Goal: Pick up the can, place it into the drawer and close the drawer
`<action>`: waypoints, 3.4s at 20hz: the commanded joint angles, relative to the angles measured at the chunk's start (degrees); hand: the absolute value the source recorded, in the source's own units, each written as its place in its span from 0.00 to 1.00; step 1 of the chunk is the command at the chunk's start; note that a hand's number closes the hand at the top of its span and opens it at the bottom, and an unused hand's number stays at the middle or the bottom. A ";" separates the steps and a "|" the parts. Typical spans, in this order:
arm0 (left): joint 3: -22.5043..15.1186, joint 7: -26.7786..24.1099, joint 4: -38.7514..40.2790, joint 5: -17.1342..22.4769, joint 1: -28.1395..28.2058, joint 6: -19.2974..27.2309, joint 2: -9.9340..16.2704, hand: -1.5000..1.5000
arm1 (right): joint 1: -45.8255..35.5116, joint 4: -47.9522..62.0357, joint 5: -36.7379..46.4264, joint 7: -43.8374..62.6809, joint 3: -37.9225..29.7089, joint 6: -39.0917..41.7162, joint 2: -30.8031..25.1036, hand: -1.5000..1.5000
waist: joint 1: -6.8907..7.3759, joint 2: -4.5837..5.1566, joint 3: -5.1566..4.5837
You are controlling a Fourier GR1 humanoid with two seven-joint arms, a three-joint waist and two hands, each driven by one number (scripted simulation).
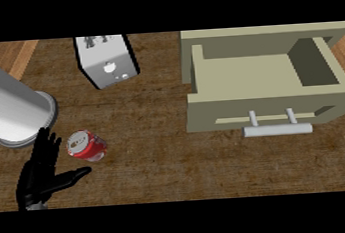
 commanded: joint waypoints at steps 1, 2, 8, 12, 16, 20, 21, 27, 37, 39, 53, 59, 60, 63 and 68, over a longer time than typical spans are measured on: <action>0.04 -4.95 9.36 -0.55 -2.62 0.17 -1.12 0.00 | -0.53 -1.70 -1.89 2.78 -1.19 -1.06 -0.13 0.00 | -0.09 0.03 -0.02; -0.15 -7.25 10.15 -0.32 -1.73 -0.75 -1.87 0.00 | -3.79 -2.21 1.97 3.78 1.24 -2.86 -0.44 0.00 | 0.16 0.07 -0.02; 0.15 -6.72 13.70 1.84 -5.20 -2.20 0.45 0.00 | -4.46 2.93 -1.95 3.01 -2.78 0.43 -2.20 0.00 | 0.16 -0.01 0.02; 1.82 -14.03 28.81 1.76 -12.22 -3.64 1.05 0.00 | -3.62 -0.46 -0.23 3.58 -1.55 -0.20 0.42 0.00 | -0.18 0.10 -0.03; 0.77 -14.62 26.78 2.87 -10.87 -2.72 -0.86 0.00 | -1.62 -2.55 -3.91 5.98 -3.29 1.21 0.22 0.00 | -0.10 0.00 0.00; 4.67 -15.66 36.96 6.08 -18.32 -5.82 2.90 1.00 | -3.78 -2.79 -5.23 9.00 -2.91 -1.84 -1.66 0.00 | -0.39 0.15 -0.06; 2.70 -16.31 32.55 5.85 -13.54 -7.47 2.39 1.00 | -0.66 -4.37 -2.76 5.12 -1.27 -0.46 2.02 0.00 | -0.13 0.01 0.00; -0.58 -8.35 25.03 7.74 -15.90 -10.31 0.67 1.00 | -0.96 -2.46 -2.94 4.85 -1.22 0.41 2.07 0.00 | 0.14 -0.06 0.04; -3.45 -6.80 19.53 8.36 -19.60 -3.70 -4.30 1.00 | 4.22 -7.02 -5.86 5.42 -0.46 -0.97 2.12 0.00 | -0.10 -0.12 0.04; -3.33 -9.22 19.54 8.58 -18.57 -5.95 -2.43 1.00 | 4.38 -10.16 -7.84 8.58 -0.30 -2.18 2.12 0.00 | -0.07 -0.05 0.01; -16.71 6.36 -5.85 7.09 -22.77 11.59 -5.72 1.00 | 2.38 -6.06 -7.56 6.32 -2.48 -0.82 1.52 0.00 | -0.17 -0.17 0.04; -17.90 18.70 -15.15 4.92 -27.78 18.34 -5.58 1.00 | 4.25 -8.97 -3.97 5.19 3.87 -5.89 2.11 0.00 | -0.06 -0.22 0.07; -19.71 15.85 -10.05 4.74 -30.78 19.60 -5.75 1.00 | 1.19 -6.31 -4.28 5.67 0.73 -3.35 1.52 0.00 | -0.27 -0.05 0.04; -18.99 18.01 -12.41 2.84 -30.59 19.16 -5.11 1.00 | 2.24 -9.43 -7.30 9.14 -0.66 -4.32 1.61 0.00 | -0.11 -0.05 0.02; -18.18 20.20 -7.04 1.59 -39.98 22.51 -5.65 1.00 | -0.57 -3.64 -4.89 5.33 -1.43 -2.42 0.76 0.00 | -0.28 0.05 0.04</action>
